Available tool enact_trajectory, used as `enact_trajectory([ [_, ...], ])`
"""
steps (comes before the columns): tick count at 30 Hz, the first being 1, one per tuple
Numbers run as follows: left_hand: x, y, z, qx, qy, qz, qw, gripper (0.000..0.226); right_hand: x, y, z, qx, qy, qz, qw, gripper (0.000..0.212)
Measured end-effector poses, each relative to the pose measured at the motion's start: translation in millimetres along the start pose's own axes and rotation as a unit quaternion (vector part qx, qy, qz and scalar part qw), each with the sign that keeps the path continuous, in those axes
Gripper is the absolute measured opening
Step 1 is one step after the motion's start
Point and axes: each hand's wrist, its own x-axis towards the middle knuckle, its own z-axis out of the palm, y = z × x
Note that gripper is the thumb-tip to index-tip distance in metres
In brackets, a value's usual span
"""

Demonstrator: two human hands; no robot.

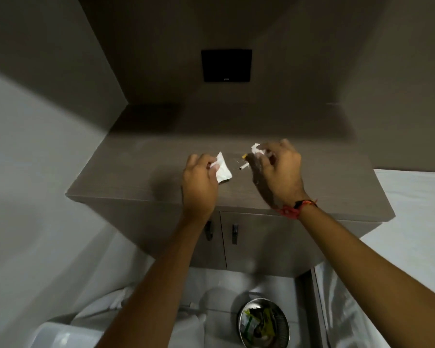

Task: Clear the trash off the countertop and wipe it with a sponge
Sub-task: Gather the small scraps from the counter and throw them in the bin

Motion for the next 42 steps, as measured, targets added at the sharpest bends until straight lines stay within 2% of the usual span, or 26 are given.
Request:
enact_trajectory([
  [2, -29, 14, 3, -0.095, 0.037, 0.035, 0.994, 0.015, -28, -3, -9, 0.079, 0.047, 0.0, 0.996, 0.015],
  [4, -65, 22, 10, -0.181, 0.038, 0.044, 0.982, 0.019, -70, -2, -16, 0.137, 0.064, 0.002, 0.988, 0.011],
  [6, -105, 17, 23, -0.224, 0.031, 0.05, 0.973, 0.02, -125, 11, -17, 0.165, 0.062, -0.004, 0.984, 0.007],
  [8, -146, -2, 37, -0.236, 0.016, 0.054, 0.97, 0.014, -184, 33, -13, 0.194, 0.048, 0.026, 0.98, 0.005],
  [11, -215, -44, 74, -0.222, -0.057, 0.01, 0.973, 0.018, -266, 80, 7, 0.193, -0.005, 0.169, 0.967, 0.009],
  [15, -304, -107, 138, -0.141, -0.163, -0.145, 0.966, 0.025, -346, 151, 57, 0.169, -0.049, 0.404, 0.898, 0.007],
  [19, -368, -160, 203, -0.072, -0.308, -0.307, 0.897, 0.027, -410, 222, 111, 0.1, -0.115, 0.535, 0.831, 0.012],
  [21, -393, -180, 229, -0.058, -0.365, -0.339, 0.865, 0.024, -438, 252, 131, 0.088, -0.15, 0.579, 0.796, 0.019],
  [23, -411, -196, 245, -0.05, -0.432, -0.328, 0.839, 0.025, -455, 273, 144, 0.09, -0.195, 0.593, 0.776, 0.028],
  [25, -423, -208, 253, -0.049, -0.487, -0.314, 0.813, 0.03, -467, 288, 151, 0.114, -0.237, 0.586, 0.767, 0.037],
  [26, -426, -213, 254, -0.045, -0.495, -0.308, 0.811, 0.033, -469, 291, 150, 0.114, -0.251, 0.577, 0.769, 0.038],
  [28, -424, -219, 248, -0.033, -0.471, -0.319, 0.822, 0.039, -469, 292, 146, 0.088, -0.264, 0.555, 0.784, 0.038],
  [32, -386, -199, 216, -0.065, -0.38, -0.329, 0.862, 0.038, -433, 267, 127, 0.033, -0.271, 0.467, 0.841, 0.039],
  [35, -333, -165, 185, -0.125, -0.292, -0.296, 0.901, 0.035, -376, 225, 112, 0.044, -0.228, 0.371, 0.899, 0.033],
  [38, -268, -116, 143, -0.201, -0.2, -0.222, 0.933, 0.026, -305, 166, 89, 0.073, -0.175, 0.216, 0.958, 0.029],
  [42, -171, -40, 70, -0.246, -0.07, -0.054, 0.965, 0.016, -204, 69, 48, 0.138, -0.062, 0.034, 0.988, 0.021],
])
